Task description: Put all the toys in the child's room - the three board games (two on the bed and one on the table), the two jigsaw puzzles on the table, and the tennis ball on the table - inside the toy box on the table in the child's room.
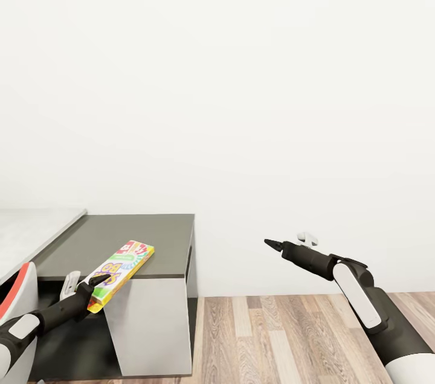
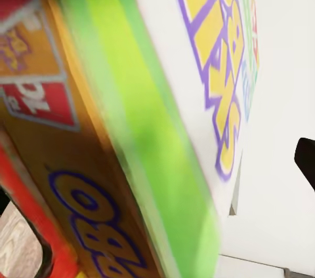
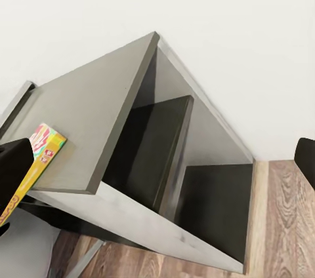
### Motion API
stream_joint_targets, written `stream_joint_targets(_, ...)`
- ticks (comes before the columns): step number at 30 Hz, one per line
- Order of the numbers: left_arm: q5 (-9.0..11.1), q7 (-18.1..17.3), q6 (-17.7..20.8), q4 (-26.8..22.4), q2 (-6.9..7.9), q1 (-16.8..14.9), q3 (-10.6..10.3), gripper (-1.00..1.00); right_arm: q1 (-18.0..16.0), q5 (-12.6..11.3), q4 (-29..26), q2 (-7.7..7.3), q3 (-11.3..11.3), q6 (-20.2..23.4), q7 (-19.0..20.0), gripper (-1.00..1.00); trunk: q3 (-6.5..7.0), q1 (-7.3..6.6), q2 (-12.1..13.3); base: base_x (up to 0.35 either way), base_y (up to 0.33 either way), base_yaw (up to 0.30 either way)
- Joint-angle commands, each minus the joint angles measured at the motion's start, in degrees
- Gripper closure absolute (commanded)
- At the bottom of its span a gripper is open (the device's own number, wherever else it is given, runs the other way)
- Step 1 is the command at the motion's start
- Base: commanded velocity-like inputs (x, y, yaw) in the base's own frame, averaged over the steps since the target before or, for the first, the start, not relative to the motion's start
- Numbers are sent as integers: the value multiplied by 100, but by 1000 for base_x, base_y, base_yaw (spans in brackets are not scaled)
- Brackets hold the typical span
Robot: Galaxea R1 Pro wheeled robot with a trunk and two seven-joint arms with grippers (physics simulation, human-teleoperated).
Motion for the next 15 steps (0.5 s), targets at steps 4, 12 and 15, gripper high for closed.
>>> stream_joint_targets(4, 18, -4, 35, 2, 1, -3, 7, -100, -5, 3, 0, -4, 7, 14, 12, -100, -7, 0, -4, 0, 72, 0)
stream_joint_targets(12, 18, -4, 35, 2, 1, -4, 7, -100, -5, 3, 2, -4, 7, 16, 12, -100, -7, 0, -4, 0, 22, 0)
stream_joint_targets(15, 18, -4, 35, 2, 1, -2, 7, 100, -5, 3, -1, -4, 8, 13, 12, -100, -7, 0, -4, 0, 3, 0)
